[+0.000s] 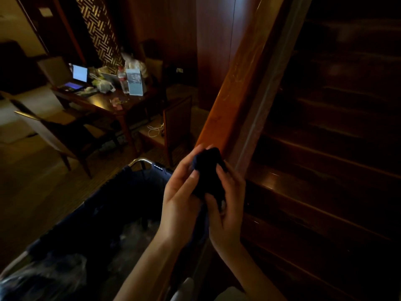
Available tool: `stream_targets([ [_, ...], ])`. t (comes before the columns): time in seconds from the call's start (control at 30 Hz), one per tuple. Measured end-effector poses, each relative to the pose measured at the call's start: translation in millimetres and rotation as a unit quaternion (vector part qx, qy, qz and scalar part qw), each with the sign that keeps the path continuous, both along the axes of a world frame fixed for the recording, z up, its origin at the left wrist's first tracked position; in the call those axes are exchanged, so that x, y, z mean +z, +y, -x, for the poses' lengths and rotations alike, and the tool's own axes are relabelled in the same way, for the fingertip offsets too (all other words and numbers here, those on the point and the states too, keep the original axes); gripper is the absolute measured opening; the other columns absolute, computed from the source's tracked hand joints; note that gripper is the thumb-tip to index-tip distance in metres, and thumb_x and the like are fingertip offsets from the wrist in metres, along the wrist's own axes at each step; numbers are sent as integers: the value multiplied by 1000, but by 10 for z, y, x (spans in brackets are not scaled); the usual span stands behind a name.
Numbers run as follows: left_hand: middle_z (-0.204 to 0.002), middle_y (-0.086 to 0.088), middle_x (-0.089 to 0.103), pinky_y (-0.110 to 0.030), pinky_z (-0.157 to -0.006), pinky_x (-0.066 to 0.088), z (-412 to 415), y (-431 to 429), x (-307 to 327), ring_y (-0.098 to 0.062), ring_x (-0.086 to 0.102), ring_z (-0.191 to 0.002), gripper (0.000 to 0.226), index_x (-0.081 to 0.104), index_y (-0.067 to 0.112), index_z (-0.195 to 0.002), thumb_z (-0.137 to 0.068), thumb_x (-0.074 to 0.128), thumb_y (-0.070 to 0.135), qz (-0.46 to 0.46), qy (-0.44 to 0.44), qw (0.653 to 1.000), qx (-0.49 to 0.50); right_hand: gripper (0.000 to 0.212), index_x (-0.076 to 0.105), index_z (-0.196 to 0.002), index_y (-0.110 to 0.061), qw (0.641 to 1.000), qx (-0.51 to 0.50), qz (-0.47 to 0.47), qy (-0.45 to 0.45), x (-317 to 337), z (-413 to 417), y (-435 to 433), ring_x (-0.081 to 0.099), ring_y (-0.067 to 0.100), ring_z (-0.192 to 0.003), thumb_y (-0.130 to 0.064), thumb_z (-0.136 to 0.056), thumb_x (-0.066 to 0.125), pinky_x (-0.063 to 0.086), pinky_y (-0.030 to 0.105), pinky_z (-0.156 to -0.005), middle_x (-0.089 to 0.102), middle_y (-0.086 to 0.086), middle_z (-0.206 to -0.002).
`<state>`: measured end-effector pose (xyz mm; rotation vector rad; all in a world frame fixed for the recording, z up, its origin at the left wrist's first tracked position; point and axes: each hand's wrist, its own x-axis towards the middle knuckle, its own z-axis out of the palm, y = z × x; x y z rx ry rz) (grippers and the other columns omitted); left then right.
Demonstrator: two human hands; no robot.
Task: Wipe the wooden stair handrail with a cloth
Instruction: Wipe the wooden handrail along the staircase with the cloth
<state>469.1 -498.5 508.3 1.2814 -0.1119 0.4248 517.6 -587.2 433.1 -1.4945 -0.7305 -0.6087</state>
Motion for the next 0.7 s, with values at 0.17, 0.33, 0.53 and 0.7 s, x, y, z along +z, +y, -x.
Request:
stream_targets([
  [0.17, -143, 1, 50, -31, -112, 38, -107, 189, -243, -12, 39, -140, 41, 54, 18, -132, -96, 49, -3, -325, -5, 924, 203, 38, 55, -136, -17, 975, -139, 175, 9, -58, -439, 100, 45, 18, -127, -29, -102, 43, 45, 42, -101, 45, 3, -143],
  [0.33, -143, 4, 49, -14, -112, 30, 45, 382, -722, -6, 35, -140, 47, 57, 15, -132, -93, 48, -10, -320, 118, 885, 316, 37, 62, -131, -24, 892, -236, 381, -62, 266, -1214, 398, 33, 25, -144, -24, -94, 56, 24, 43, -105, 44, 1, -152],
  [0.53, -149, -7, 44, -31, -114, 31, 237, 437, -1246, -16, 39, -138, 48, 41, 11, -146, -99, 44, -2, -221, 275, 873, 337, 34, 74, -108, -24, 902, -171, 385, -97, -18, -906, 456, 46, 22, -135, -48, -87, 63, 22, 40, -105, 60, -1, -136],
  [0.7, -142, 1, 49, -5, -97, 31, 421, 569, -1360, -6, 44, -129, 44, 43, 15, -145, -102, 39, 4, -178, 280, 858, 391, 25, 73, -107, -28, 893, 43, 393, -214, -1033, 303, 432, 45, 15, -133, -38, -84, 71, 25, 36, -103, 64, -6, -129],
])
